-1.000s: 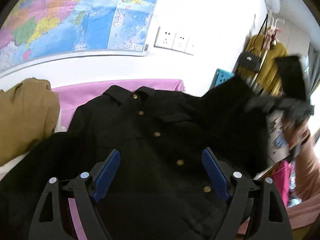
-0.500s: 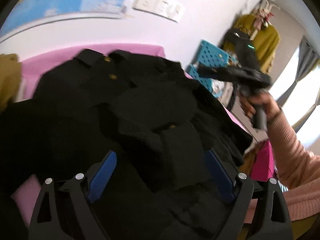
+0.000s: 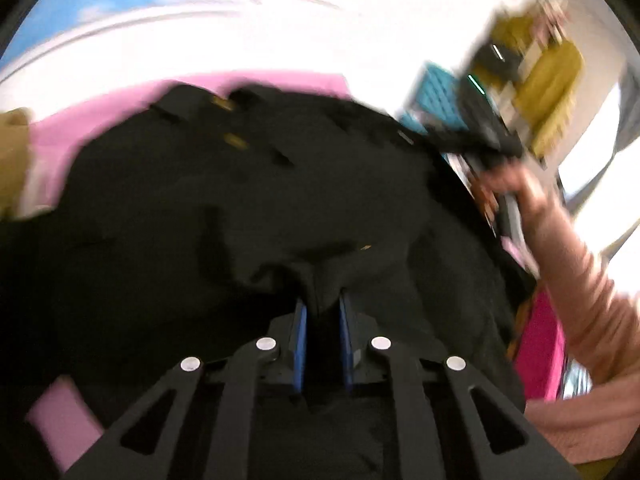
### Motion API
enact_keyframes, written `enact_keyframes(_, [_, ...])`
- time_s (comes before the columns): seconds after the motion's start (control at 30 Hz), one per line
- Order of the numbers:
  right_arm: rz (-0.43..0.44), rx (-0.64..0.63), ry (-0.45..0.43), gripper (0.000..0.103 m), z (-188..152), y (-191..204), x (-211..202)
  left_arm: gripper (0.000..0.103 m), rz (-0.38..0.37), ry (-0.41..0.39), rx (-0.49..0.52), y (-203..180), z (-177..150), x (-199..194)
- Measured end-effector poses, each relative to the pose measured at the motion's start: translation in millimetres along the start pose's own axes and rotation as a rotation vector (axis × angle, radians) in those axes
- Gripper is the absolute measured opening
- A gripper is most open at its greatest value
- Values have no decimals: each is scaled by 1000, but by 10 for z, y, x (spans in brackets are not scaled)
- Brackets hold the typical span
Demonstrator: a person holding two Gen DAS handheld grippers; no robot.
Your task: Fold large clothes
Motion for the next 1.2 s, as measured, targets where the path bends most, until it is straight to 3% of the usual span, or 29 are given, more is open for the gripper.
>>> enact_keyframes(0.13, [-2, 76, -134, 7, 240, -215, -288, 12, 16, -137, -111, 466, 337, -334])
enact_keyframes(0.17, [-14, 89, -131, 7, 236, -281, -289, 6, 37, -162, -118, 559, 385, -366])
enact_keyframes(0.2, [-57, 95, -114, 7, 189, -391, -249, 7, 101, -185, -100, 684, 419, -381])
enact_keyframes(0.3, [-98, 120, -32, 14, -15, -533, -62, 16, 170, -136, -103, 877, 315, -280])
enact_keyframes(0.33, [-129, 121, -27, 23, -48, -566, -47, 27, 174, -115, -116, 905, 277, -242])
enact_keyframes(0.37, [-140, 121, -36, 27, -54, -565, -52, 51, 176, -101, -128, 918, 257, -226])
enact_keyframes(0.4, [-143, 125, -58, 32, -36, -554, -99, 61, 178, -89, -142, 928, 231, -220])
enact_keyframes(0.43, [-152, 129, -83, 47, -10, -538, -166, 64, 179, -103, -146, 917, 253, -246])
enact_keyframes(0.5, [-152, 86, -133, 48, 58, -412, -303, 67, 149, -134, -134, 842, 295, -302])
enact_keyframes(0.57, [-159, 29, -151, 50, 89, -279, -381, 80, 123, -157, -116, 762, 352, -344])
enact_keyframes(0.73, [-121, -129, -127, 56, 1, 150, -370, 81, 181, -46, -55, 749, 365, 0])
enact_keyframes(0.8, [-101, -146, -98, 57, -96, 242, -293, 76, 238, -1, -66, 829, 354, 223])
enact_keyframes(0.87, [-79, -158, -73, 57, -176, 359, -220, 35, 248, 12, -69, 862, 354, 328])
enact_keyframes(0.9, [-66, -169, -67, 57, -203, 438, -203, 23, 257, 6, -73, 872, 377, 340])
enact_keyframes(0.93, [-61, -188, -66, 56, -221, 522, -190, 3, 288, -4, -74, 906, 392, 312])
enact_keyframes(1.0, [-34, -255, -70, 56, -252, 771, -156, 3, 314, -44, -86, 962, 472, 229])
enact_keyframes(1.1, [37, -313, -41, 56, -358, 1126, 1, 18, 317, -22, -97, 1019, 407, 140])
enact_keyframes(1.13, [48, -332, -23, 56, -412, 1216, 85, 27, 337, -26, -82, 1020, 393, 98])
enact_keyframes(1.17, [52, -342, -9, 56, -455, 1275, 157, 43, 348, -36, -65, 1011, 382, 35])
enact_keyframes(1.2, [64, -345, 21, 56, -529, 1336, 268, 50, 350, -55, -59, 999, 364, -78])
Point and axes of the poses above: each gripper's, at about its wrist camera, not at the fingertips, and x roughly the way its jaws point, y to its left, z to its top, the point moved 8 cm from there along x, roughly the way its jaws point, and after that the axes turned 10 degrees about -y, right-handed, at the moved point
